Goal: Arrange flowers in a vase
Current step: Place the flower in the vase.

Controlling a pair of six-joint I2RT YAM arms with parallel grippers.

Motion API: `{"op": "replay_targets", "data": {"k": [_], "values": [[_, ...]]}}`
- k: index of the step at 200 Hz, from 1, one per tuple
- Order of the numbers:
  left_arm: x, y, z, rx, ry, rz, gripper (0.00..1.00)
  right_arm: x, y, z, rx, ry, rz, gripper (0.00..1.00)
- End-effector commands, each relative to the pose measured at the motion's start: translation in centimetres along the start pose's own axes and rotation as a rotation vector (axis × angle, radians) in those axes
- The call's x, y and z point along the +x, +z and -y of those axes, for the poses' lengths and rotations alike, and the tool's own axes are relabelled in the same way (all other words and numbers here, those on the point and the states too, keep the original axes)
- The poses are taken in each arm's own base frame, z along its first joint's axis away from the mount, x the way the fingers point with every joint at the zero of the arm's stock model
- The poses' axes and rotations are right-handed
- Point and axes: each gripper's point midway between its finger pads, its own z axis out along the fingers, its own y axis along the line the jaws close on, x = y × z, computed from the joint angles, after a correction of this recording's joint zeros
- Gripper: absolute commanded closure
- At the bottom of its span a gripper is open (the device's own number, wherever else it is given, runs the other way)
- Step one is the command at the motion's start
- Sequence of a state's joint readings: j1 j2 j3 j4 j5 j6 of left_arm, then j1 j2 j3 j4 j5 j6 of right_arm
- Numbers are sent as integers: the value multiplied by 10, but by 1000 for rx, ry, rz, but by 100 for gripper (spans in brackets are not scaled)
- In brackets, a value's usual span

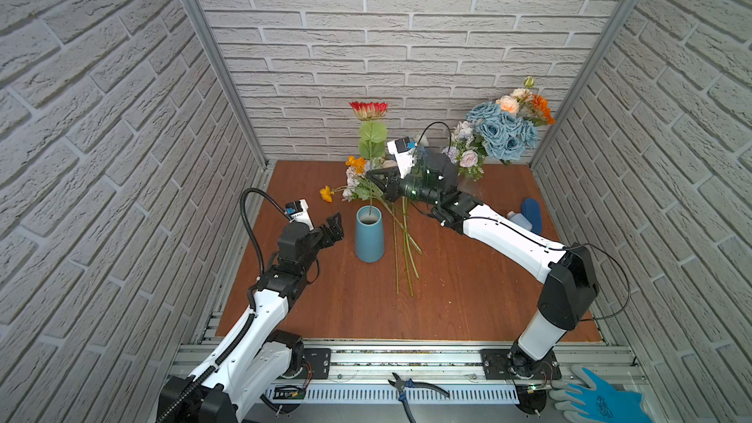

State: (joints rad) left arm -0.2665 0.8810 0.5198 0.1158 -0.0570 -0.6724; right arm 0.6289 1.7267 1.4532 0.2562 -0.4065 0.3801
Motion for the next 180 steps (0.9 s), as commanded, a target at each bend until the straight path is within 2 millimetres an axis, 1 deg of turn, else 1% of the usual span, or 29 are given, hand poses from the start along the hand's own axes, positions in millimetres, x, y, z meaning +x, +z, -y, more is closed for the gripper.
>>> {"op": "replay_targets", "data": {"k": [1,12,39,71,98,119,142,161,180], "values": [[-10,-2,4,27,-9,44,2,-5,8,-7,-51,-87,74,94],[-10,-3,4,27,-8,46,2,4,11,-6,-55,-84,48,94],[-10,-3,4,25,-8,47,2,35,15,-3,-41,-88,-26,94],[-10,0,4,30,-17,47,2,71,16,0,0,-116,-120,90],[-10,2,7,40,-23,42,2,92,13,1,26,-136,-181,86],[-11,2,8,45,-28,42,2,101,10,2,44,-158,-214,83],[-12,2,9,48,-29,43,2,106,6,4,69,-182,-243,80],[-12,1,9,50,-31,44,2,106,2,4,77,-183,-248,76],[-13,1,9,50,-33,46,2,100,-3,2,84,-188,-236,74]]}}
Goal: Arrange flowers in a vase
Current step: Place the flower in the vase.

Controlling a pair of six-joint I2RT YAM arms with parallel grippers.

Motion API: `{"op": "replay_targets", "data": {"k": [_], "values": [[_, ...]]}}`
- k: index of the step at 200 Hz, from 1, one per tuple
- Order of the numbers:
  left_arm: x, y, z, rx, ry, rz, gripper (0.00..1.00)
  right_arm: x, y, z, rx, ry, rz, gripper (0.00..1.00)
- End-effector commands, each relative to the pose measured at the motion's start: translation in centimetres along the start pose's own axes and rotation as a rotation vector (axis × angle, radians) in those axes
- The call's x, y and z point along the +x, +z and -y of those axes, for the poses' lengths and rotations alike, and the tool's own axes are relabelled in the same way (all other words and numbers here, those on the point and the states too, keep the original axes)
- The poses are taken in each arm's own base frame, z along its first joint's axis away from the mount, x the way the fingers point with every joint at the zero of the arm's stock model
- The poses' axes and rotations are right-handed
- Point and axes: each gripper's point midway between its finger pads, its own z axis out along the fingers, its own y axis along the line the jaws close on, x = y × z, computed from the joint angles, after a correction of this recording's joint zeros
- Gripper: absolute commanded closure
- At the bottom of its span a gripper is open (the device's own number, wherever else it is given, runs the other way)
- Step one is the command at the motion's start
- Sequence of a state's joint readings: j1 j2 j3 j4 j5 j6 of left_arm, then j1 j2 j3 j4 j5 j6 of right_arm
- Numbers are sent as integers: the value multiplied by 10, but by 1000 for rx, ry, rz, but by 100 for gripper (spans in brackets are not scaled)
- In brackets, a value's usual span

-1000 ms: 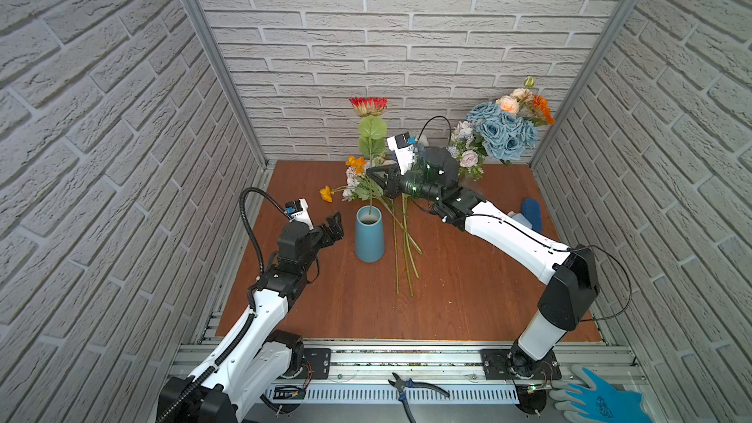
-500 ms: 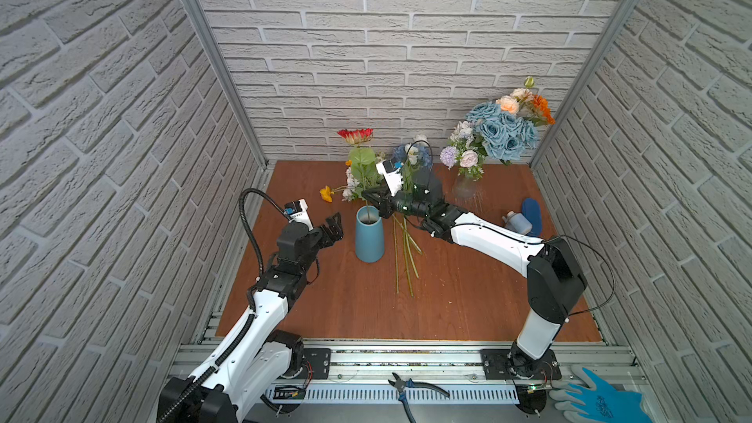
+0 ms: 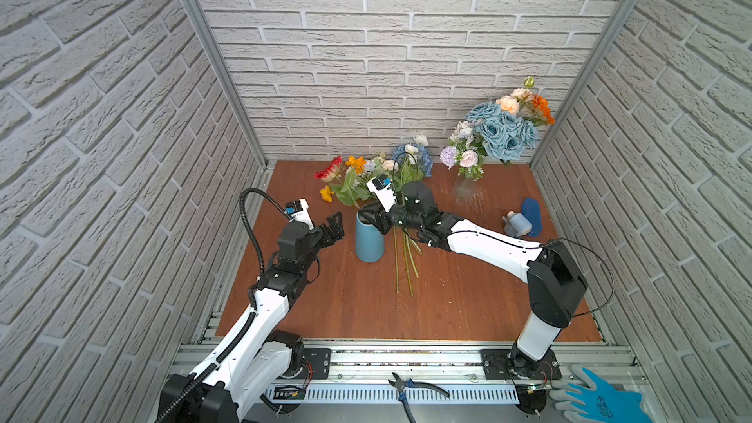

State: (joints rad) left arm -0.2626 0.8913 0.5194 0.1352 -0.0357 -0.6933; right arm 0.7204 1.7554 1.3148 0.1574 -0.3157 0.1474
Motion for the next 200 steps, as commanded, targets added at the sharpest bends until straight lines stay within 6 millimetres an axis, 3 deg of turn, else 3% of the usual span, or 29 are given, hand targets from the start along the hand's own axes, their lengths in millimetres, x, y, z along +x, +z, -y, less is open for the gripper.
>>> {"op": "replay_targets", "data": {"k": [1,52,80,129,168,200], "values": [[-13,-1,7,31,-10,47,2,-7,-17,-4,22,-27,11,74],[-15,2,7,26,-4,47,2,-27,-49,-8,61,-30,58,70],[-15,6,9,32,-6,45,2,-30,-68,2,116,-18,66,68],[-20,11,14,50,-1,56,2,-14,-90,40,289,15,39,67],[-48,1,27,94,35,155,2,-4,-93,64,369,62,10,66],[-65,4,25,87,49,191,2,5,-85,89,395,100,-15,65]]}}
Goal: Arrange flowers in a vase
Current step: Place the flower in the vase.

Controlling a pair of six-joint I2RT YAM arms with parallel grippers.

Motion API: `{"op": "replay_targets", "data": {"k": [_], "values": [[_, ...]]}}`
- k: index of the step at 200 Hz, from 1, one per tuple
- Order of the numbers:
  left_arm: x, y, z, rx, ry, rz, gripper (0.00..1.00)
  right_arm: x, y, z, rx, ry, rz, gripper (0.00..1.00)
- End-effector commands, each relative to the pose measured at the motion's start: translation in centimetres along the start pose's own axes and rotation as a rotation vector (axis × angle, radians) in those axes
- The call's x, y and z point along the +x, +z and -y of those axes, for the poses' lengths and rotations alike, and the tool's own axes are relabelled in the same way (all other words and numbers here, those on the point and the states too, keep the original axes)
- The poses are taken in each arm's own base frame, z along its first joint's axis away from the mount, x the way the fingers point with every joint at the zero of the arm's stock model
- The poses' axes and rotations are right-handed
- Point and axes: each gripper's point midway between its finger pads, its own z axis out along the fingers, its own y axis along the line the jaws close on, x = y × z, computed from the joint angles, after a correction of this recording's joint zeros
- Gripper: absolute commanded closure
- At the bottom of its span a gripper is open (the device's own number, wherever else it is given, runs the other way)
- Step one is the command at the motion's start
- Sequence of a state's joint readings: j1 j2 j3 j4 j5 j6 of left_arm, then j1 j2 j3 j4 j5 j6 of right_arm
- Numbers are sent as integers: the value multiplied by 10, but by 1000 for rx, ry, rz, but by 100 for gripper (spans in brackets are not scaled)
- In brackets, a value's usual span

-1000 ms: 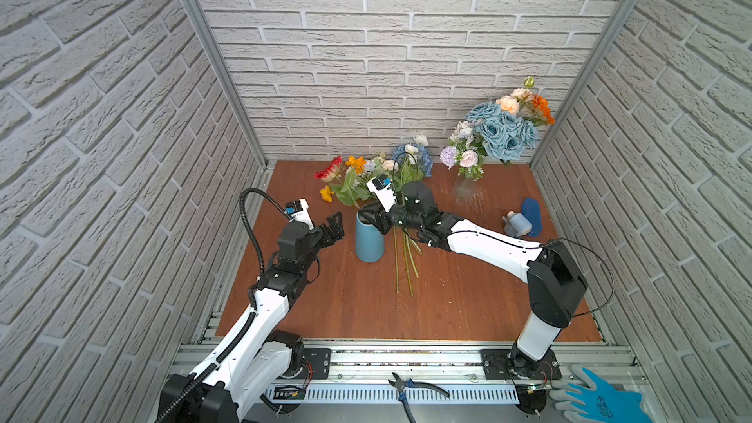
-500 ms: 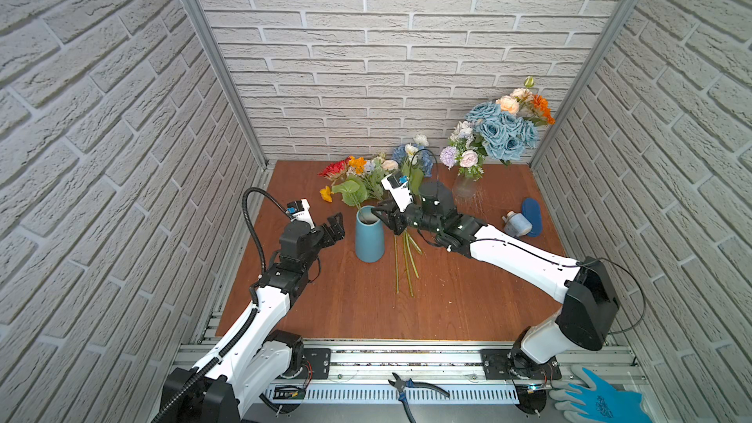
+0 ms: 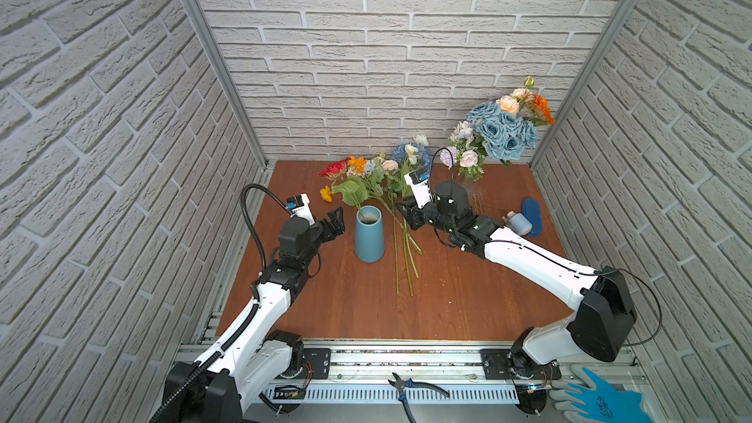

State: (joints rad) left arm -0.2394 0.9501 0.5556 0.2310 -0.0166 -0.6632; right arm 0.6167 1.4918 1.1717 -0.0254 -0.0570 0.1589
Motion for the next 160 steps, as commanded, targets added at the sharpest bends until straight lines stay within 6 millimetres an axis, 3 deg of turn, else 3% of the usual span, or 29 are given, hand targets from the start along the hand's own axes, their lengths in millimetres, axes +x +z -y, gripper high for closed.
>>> {"op": "replay_targets", "data": {"k": [1,39,78,99,107,160], "values": [[-42,-2,15,51,28,127,2,6,15,19,39,35,-24,65],[-56,15,14,39,64,149,2,22,54,34,50,21,-119,61],[-57,34,25,102,65,143,2,28,100,54,54,45,-183,59],[-55,39,26,111,75,135,2,31,118,53,24,33,-200,59],[-55,40,27,115,80,135,2,47,131,54,15,39,-234,59],[-55,47,42,176,80,136,2,77,168,56,-16,33,-332,59]]}}
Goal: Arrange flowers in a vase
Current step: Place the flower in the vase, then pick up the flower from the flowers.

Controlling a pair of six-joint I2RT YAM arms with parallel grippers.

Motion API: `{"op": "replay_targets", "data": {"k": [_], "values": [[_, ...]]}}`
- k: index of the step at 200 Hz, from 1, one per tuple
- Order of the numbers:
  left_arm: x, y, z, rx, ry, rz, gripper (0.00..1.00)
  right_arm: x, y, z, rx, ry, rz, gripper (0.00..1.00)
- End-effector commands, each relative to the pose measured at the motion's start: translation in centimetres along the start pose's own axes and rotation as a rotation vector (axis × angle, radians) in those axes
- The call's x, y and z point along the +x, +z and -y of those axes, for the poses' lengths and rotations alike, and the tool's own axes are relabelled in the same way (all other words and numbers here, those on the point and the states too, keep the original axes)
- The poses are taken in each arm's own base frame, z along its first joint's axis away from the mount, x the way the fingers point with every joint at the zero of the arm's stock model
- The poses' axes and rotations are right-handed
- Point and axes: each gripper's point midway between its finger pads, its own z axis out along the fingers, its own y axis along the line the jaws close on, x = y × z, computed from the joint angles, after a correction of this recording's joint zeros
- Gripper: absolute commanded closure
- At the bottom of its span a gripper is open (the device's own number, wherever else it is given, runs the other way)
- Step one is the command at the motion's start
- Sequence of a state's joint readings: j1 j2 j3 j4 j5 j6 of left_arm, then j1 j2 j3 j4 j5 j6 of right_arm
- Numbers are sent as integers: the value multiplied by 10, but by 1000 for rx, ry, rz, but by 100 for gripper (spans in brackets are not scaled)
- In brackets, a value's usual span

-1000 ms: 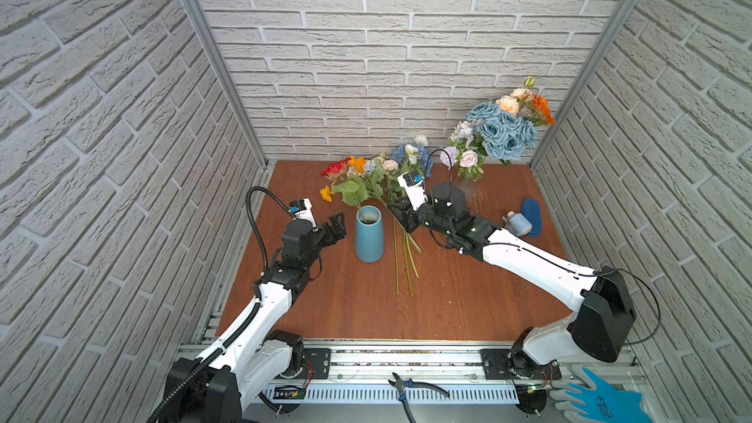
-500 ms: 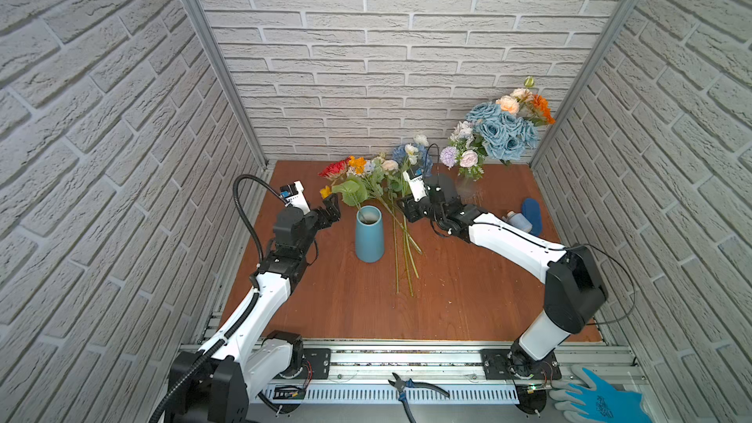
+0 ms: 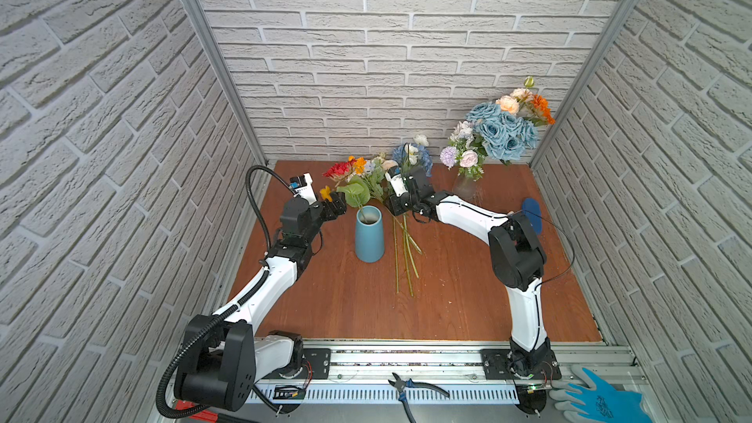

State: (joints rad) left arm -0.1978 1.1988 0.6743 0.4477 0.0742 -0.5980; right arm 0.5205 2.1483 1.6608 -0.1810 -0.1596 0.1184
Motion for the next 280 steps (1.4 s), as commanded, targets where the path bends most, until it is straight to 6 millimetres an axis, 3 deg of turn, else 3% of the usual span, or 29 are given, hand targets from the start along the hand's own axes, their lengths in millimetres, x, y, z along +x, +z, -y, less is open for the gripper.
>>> {"op": "replay_targets", "data": {"k": [1,56,81,99,165,194,203,248,280], "values": [[-27,3,25,90,23,84,2,-3,5,-5,-34,-22,-18,59],[-26,0,41,116,56,80,2,7,21,10,35,-24,-44,64],[-27,-3,40,107,62,82,2,4,17,9,33,-11,-30,85],[-26,-6,36,89,64,82,2,2,11,8,26,2,-12,94],[-22,-20,14,-6,48,84,2,-6,-30,12,14,60,58,94],[-23,-25,10,-19,39,94,2,5,-41,18,14,84,51,94],[-23,-25,9,-21,39,94,2,-2,-56,17,17,85,78,94],[-22,-26,9,-20,28,90,2,11,-72,39,58,159,88,94],[-22,-26,9,-18,18,89,2,10,-78,39,25,176,93,94]]}}
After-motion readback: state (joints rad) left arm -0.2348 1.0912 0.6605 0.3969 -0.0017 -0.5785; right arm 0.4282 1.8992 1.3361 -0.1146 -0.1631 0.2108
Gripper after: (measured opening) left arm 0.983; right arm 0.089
